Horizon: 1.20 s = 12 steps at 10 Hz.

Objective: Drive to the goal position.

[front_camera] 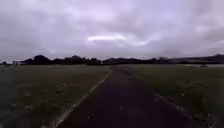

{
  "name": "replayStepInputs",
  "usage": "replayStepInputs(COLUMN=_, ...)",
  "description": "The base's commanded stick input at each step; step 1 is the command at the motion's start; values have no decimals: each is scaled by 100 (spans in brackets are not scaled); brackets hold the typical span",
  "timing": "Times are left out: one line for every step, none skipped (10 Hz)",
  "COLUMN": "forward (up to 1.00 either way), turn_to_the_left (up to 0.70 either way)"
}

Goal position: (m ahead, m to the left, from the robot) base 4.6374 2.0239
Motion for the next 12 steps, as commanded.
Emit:
replayStepInputs(forward=50, turn_to_the_left=25)
replayStepInputs(forward=50, turn_to_the_left=15)
replayStepInputs(forward=50, turn_to_the_left=3)
replayStepInputs(forward=50, turn_to_the_left=0)
replayStepInputs(forward=50, turn_to_the_left=0)
replayStepInputs(forward=50, turn_to_the_left=-9)
replayStepInputs(forward=50, turn_to_the_left=-22)
replayStepInputs(forward=50, turn_to_the_left=-25)
replayStepInputs(forward=50, turn_to_the_left=-25)
replayStepInputs(forward=50, turn_to_the_left=-25)
replayStepInputs(forward=50, turn_to_the_left=-25)
replayStepInputs(forward=50, turn_to_the_left=-21)
